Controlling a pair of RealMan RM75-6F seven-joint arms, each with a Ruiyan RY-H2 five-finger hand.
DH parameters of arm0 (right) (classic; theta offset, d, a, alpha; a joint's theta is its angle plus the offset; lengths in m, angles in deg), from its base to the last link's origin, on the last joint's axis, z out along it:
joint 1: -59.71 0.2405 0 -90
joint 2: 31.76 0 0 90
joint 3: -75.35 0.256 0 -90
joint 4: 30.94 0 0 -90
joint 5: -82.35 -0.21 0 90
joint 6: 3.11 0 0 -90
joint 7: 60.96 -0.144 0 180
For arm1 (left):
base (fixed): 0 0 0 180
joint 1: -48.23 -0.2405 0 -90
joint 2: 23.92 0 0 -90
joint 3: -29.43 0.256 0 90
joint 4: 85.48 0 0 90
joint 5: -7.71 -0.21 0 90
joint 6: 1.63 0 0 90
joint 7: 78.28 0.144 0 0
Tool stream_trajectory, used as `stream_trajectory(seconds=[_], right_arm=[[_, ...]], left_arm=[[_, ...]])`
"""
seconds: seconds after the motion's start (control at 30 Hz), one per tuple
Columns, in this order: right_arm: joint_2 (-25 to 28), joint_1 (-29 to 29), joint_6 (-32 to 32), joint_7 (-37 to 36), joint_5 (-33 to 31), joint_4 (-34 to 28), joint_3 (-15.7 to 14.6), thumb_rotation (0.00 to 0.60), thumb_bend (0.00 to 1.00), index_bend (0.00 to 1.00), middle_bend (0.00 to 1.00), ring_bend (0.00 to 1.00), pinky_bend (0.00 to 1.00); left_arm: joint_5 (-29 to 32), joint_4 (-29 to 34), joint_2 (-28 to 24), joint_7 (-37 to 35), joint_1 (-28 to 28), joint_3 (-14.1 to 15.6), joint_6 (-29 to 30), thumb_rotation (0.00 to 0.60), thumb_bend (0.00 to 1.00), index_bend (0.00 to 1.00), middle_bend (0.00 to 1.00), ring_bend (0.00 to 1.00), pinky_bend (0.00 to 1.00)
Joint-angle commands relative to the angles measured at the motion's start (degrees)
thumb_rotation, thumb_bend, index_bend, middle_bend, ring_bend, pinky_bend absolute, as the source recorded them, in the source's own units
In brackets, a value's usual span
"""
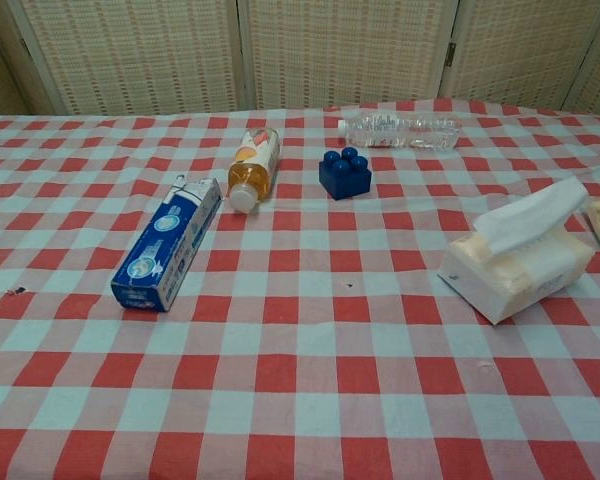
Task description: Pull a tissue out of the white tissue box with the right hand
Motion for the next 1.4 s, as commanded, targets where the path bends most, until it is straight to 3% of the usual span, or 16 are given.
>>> stream_trajectory(seconds=[0.03, 0.53, 0.6, 0.73, 0.83, 1.07, 1.4], right_arm=[[0.0, 0.0, -0.1, 0.2, 0.1, -0.1, -0.1, 0.6, 0.05, 0.26, 0.41, 0.3, 0.43], [0.0, -0.3, 1.0, 0.1, 1.0, 0.3, -0.3, 0.6, 0.05, 0.26, 0.41, 0.31, 0.43], [-0.7, -0.1, 1.4, 0.7, 1.2, 1.2, 0.1, 0.6, 0.05, 0.26, 0.45, 0.35, 0.44], [-3.8, 1.3, 1.5, 2.7, 2.5, 5.0, 0.6, 0.6, 0.05, 0.26, 0.68, 0.57, 0.58], [-6.2, 3.5, -0.8, 2.5, 2.9, 7.7, 1.0, 0.6, 0.05, 0.26, 0.76, 0.65, 0.66], [-11.6, 10.2, -8.0, 1.3, 1.6, 12.8, 3.8, 0.6, 0.05, 0.26, 0.79, 0.68, 0.69], [-18.0, 15.9, -12.8, -0.8, 0.2, 18.6, 5.5, 0.6, 0.05, 0.27, 0.82, 0.7, 0.7]], left_arm=[[-0.1, 0.1, -0.1, 0.1, -0.1, 0.0, 0.2, 0.6, 0.52, 0.48, 0.49, 0.41, 0.6], [-0.5, 0.4, 0.1, 0.9, -0.1, 0.1, 0.5, 0.6, 0.52, 0.48, 0.49, 0.41, 0.6], [-0.3, 0.6, 0.0, 0.9, -0.1, 0.1, 0.5, 0.6, 0.52, 0.48, 0.49, 0.41, 0.6], [0.0, 0.7, -0.1, 0.3, -0.2, -0.1, 0.6, 0.6, 0.52, 0.48, 0.49, 0.41, 0.6], [0.0, 0.6, -0.1, 0.1, -0.2, -0.1, 0.4, 0.6, 0.52, 0.48, 0.49, 0.41, 0.6], [-0.2, 0.5, -0.1, -0.1, 0.0, -0.1, 0.3, 0.6, 0.52, 0.48, 0.49, 0.41, 0.6], [-0.5, 0.3, -0.2, -0.7, -0.1, -0.2, 0.9, 0.6, 0.52, 0.48, 0.49, 0.41, 0.6]])
